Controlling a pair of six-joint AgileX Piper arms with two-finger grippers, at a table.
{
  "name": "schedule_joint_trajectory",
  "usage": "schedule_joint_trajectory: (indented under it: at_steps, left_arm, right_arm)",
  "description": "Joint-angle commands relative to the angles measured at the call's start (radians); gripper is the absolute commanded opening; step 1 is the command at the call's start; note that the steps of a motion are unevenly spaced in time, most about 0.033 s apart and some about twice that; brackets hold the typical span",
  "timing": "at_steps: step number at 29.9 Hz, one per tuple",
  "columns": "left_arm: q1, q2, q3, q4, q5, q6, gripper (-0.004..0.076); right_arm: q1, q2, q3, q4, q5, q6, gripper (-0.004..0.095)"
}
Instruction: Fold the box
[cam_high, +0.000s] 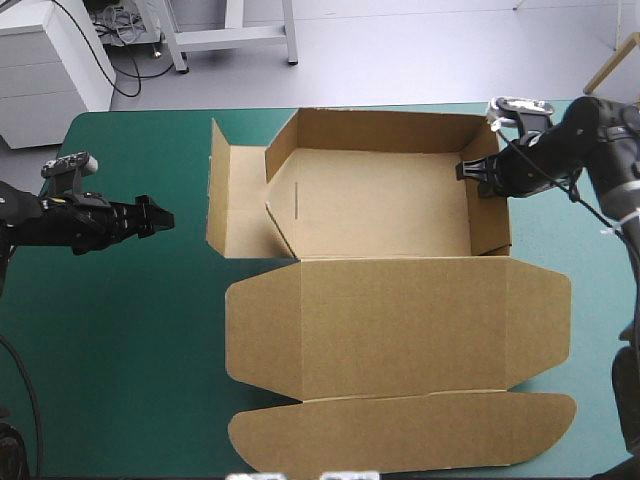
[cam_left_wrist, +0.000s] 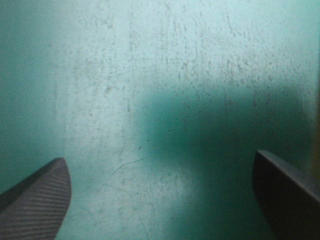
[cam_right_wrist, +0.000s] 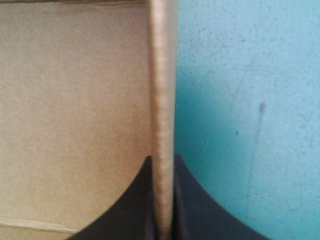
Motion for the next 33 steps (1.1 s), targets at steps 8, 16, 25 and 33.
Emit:
schedule_joint_trajectory:
  at_steps: [8,16,25,33]
  left_arm:
    - [-0.001,-0.013,-0.032,-0.444,0.078,0.209,0.0713]
    - [-0.001,-0.013,-0.032,-0.555,0.190,0.294,0.0704]
    - [-0.001,-0.016,-0.032,-0.555,0.216,0.296,0.0697]
    - [-0.001,-0.016,-0.032,-0.564,0.216,0.294,0.0695]
  right_arm:
    - [-0.053,-0.161,-0.032,0.178,-0.016,-0.080,-0.0019]
    - [-0.003,-0.111,-0.031,0.210,-0.073,-0.075,-0.0019]
    - [0.130,-0.017,-0.031,0.130,-0.175,-0.001,-0.0019]
    - [0.216,0.083,-0.031,0.141,-0.248,0.040,-0.0019]
